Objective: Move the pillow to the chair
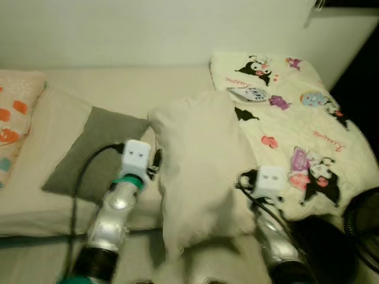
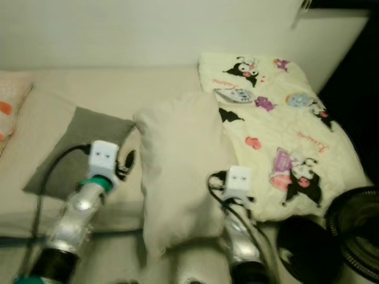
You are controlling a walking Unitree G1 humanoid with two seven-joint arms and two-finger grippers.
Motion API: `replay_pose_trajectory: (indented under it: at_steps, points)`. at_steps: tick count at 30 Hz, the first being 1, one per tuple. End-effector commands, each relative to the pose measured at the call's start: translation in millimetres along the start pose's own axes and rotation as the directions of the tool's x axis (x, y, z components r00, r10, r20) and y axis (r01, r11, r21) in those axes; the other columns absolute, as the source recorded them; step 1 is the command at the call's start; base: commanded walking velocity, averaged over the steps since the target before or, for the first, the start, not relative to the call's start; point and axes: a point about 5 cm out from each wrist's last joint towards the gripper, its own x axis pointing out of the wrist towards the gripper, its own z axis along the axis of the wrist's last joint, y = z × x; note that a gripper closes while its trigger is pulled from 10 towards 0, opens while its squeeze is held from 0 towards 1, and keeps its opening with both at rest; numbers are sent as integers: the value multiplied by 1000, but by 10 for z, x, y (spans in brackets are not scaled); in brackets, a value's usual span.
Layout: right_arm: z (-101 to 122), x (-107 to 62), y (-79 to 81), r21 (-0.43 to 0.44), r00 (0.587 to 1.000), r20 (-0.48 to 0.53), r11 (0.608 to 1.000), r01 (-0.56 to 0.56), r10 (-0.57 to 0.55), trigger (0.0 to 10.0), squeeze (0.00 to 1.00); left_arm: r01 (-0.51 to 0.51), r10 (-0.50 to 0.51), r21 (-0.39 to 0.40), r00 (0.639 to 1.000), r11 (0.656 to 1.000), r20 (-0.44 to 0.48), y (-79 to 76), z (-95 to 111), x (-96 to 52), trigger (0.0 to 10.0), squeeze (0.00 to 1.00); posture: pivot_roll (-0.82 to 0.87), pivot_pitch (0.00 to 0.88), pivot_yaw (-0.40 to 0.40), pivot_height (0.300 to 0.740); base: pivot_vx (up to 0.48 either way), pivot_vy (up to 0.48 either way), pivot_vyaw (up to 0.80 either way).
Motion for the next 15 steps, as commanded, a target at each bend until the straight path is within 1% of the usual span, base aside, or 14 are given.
replay_pose_trajectory:
  at_steps: [1,6,12,15]
  points:
    - [-46,-11,-70,0,1000,-18,1000,20,-20,10000,0,8,-9,-7,1000,1000,-28,-42,-72,-33,10000,0,-70,30,32,740,349,0,0]
    - [-41,-9,-54,-3,1000,-16,1000,12,-12,10000,0,6,-6,-11,1000,1000,-29,-44,-79,-35,10000,0,-70,23,25,740,331,0,0]
    - [-43,-8,-50,-5,1000,-17,1000,6,-6,10000,0,-7,6,-4,999,1000,-41,-44,-101,-29,10000,0,-69,17,20,740,0,0,0]
    - [-42,-6,-44,-7,1000,-17,1000,1,-2,10000,0,-13,13,-13,999,1000,-44,-37,-109,-34,10000,0,-68,15,17,740,0,0,0]
